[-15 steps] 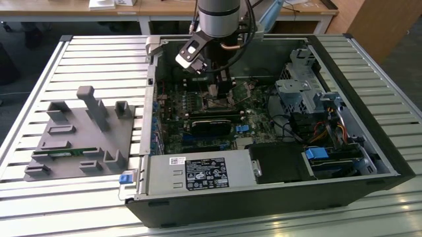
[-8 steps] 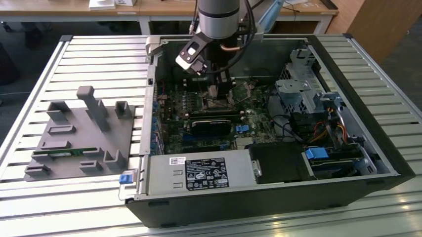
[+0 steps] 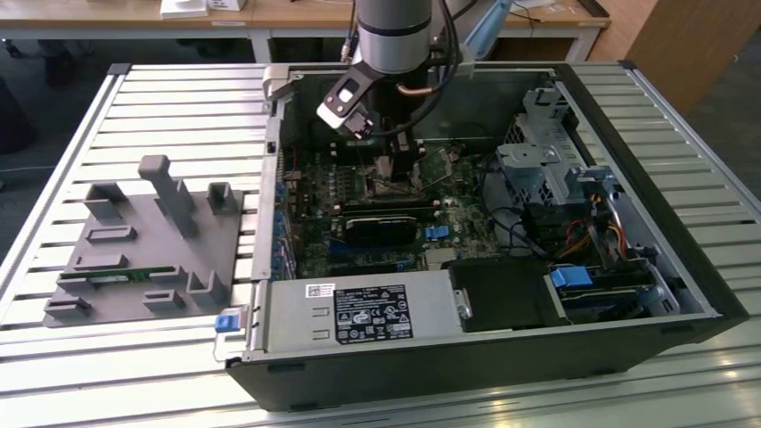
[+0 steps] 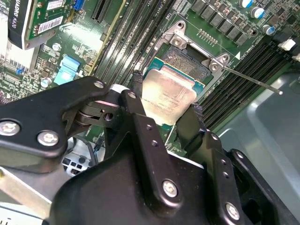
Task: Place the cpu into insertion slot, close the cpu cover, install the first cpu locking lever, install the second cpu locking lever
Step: 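Place the cpu into insertion slot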
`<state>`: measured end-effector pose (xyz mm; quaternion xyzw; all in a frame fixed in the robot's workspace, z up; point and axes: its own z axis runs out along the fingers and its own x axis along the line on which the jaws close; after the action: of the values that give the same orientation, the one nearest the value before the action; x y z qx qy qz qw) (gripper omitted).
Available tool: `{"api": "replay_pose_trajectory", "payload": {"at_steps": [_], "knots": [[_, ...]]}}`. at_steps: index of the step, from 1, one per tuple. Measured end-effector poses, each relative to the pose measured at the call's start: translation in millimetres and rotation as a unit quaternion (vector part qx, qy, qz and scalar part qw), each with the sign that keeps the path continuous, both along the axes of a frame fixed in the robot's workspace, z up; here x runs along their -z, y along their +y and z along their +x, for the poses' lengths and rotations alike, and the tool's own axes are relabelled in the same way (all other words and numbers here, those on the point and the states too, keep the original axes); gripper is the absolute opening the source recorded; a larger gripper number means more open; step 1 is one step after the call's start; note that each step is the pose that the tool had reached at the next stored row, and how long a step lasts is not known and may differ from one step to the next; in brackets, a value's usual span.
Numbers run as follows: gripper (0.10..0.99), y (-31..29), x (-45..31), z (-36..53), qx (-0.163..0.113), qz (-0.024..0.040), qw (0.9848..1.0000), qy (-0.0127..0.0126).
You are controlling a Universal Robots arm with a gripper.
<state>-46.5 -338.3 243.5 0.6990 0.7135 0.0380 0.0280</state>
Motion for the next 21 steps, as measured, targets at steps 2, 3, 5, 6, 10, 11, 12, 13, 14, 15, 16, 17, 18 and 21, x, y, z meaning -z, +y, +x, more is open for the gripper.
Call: {"api": "replay_pose_trajectory", "payload": {"at_steps": [2,3,5,6,10,11,12,13,14,15,16,17,18,21], "knots": [[0.537,1.0,0.9,-0.1,0.0,-0.0001,1.0,-0.0003],[0.537,2.0,1.4,0.0,0.0,0.0,1.0,-0.0005],[0.537,4.8,2.1,0.0,0.0,0.0,1.0,-0.0006],[0.537,5.9,2.5,0.1,0.0,0.0,1.0,-0.0006],[0.537,8.5,5.2,0.1,0.0,0.0,1.0,-0.0007],[0.537,9.3,6.1,0.3,0.0,0.0,1.0,-0.0007],[0.537,10.2,6.8,0.5,0.0,0.0,1.0,-0.0007],[0.537,10.9,7.3,0.6,0.0,0.0,1.0,-0.0007],[0.537,11.2,8.3,0.6,0.0,0.0002,1.0,-0.0008],[0.537,11.5,9.3,0.6,0.0,0.0001,1.0,-0.0008],[0.537,11.9,10.7,0.6,0.0,0.0,1.0,-0.0007],[0.537,12.4,12.4,0.6,0.0,0.0,1.0,-0.0007],[0.537,13.1,13.8,0.6,0.0,0.0,1.0,-0.0007],[0.537,14.6,17.5,0.6,0.0,-0.0001,1.0,-0.0007]]}}
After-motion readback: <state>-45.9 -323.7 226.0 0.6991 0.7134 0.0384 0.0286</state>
